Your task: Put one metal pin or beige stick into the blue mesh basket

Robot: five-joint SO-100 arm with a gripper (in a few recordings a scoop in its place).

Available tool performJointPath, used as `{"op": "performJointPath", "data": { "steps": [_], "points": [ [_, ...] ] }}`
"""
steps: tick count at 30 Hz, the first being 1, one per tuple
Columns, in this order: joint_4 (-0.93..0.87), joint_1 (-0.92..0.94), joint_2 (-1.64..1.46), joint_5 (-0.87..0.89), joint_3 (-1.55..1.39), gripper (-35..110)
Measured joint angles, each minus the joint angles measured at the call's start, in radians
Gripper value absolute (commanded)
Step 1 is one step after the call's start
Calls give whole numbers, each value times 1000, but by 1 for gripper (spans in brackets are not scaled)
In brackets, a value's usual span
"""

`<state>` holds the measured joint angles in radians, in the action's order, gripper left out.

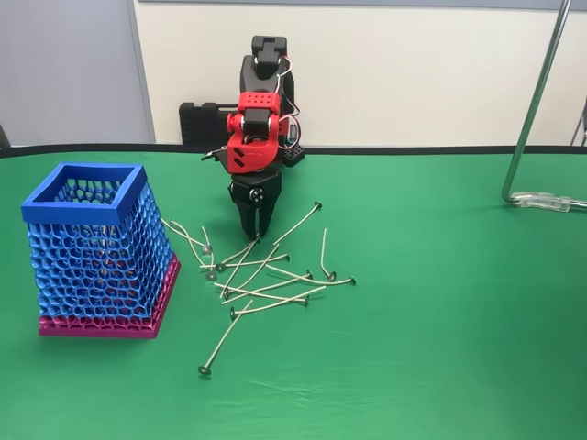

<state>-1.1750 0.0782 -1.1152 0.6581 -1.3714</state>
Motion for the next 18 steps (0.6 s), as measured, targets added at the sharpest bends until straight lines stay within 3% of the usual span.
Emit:
{"op": "performJointPath", "data": {
  "steps": [18],
  "points": [
    [2, -9, 5, -32, 21, 10]
  ]
}}
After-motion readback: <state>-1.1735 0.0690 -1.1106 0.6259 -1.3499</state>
